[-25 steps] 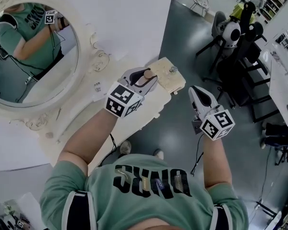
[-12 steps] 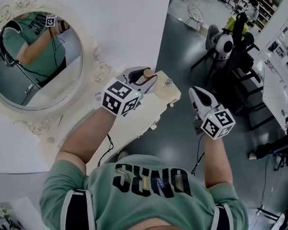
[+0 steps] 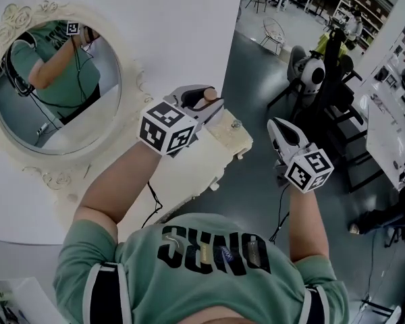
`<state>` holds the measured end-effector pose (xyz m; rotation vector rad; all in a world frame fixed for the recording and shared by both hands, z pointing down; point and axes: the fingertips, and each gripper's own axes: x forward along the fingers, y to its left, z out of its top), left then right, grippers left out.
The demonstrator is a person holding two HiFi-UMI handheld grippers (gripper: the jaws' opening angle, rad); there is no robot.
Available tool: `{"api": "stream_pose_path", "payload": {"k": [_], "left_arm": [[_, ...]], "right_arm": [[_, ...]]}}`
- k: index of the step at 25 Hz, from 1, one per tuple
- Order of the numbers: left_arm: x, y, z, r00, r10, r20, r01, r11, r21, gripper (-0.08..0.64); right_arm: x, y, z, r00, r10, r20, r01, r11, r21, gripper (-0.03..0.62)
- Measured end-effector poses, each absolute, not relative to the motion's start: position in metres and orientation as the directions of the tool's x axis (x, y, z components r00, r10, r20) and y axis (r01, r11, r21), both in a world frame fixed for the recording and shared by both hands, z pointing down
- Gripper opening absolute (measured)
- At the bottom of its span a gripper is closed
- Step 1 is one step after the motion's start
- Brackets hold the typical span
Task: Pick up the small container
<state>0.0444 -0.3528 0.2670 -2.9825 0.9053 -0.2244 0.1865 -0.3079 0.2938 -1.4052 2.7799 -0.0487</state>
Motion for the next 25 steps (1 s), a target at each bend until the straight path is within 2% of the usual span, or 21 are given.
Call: {"api": "stream_pose_path", "payload": {"k": [25], "left_arm": [[0.046, -0.331, 0.174, 0.841, -0.536, 0.076, -0.528, -0.843, -0.104, 0.14]], "right_arm": [[0.183, -0.303, 0.221, -0.634, -0.767, -0.097, -0.771, 0.636, 0.017, 0.009]]}}
